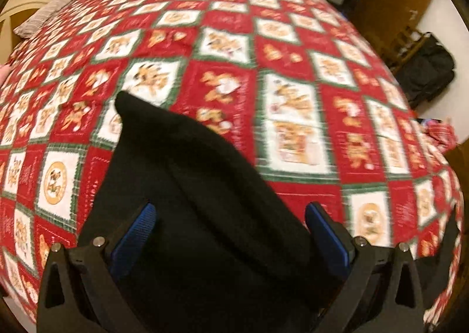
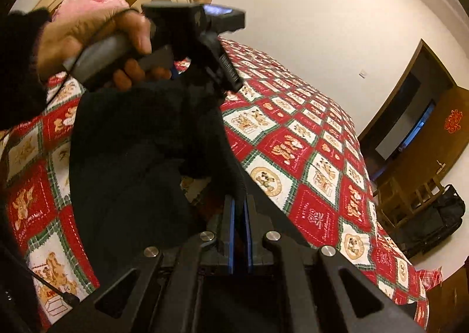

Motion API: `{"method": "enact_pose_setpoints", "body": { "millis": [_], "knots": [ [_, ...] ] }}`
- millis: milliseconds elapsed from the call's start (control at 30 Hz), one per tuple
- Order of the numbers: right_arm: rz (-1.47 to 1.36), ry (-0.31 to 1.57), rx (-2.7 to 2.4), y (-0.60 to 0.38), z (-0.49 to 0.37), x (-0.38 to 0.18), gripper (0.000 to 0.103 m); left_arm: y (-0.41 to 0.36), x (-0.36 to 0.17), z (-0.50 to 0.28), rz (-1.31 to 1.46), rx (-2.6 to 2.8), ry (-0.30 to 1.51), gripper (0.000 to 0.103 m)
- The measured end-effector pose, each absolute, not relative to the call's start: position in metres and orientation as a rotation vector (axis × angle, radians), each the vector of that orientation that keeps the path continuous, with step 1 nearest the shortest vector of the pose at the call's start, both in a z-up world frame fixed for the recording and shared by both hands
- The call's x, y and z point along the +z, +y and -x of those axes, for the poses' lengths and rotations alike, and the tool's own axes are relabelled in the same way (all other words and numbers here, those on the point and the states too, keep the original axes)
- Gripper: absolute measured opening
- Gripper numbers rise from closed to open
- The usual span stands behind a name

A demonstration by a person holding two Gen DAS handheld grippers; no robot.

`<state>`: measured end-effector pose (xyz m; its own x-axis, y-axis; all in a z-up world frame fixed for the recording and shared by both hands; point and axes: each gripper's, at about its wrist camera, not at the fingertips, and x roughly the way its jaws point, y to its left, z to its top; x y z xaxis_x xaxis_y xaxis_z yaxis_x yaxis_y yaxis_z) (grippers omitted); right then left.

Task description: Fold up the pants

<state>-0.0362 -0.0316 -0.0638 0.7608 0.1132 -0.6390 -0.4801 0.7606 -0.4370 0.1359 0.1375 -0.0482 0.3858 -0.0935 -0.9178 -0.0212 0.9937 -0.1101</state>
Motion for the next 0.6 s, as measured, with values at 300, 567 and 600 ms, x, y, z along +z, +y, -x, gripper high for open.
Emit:
{"method": "enact_pose_setpoints", "body": {
  "millis": [300, 567, 600],
  "knots": [
    [0.602, 0.609, 0.353, -0.034, 0.056, -0.039, 0.005, 0.170, -0.017, -0.097, 0.319, -0.186, 1.026, 0.050],
    [0.657, 0.636, 0.393, -0.017, 0.093, -0.065, 0.005, 0.207, -0.009, -0.018, 0.347, -0.197, 0.850, 0.050],
    [0.667, 0.641, 0.405, -0.014, 0.096, -0.069, 0.005, 0.213, -0.012, -0.009, 0.361, -0.196, 0.837, 0.049]
  ]
}}
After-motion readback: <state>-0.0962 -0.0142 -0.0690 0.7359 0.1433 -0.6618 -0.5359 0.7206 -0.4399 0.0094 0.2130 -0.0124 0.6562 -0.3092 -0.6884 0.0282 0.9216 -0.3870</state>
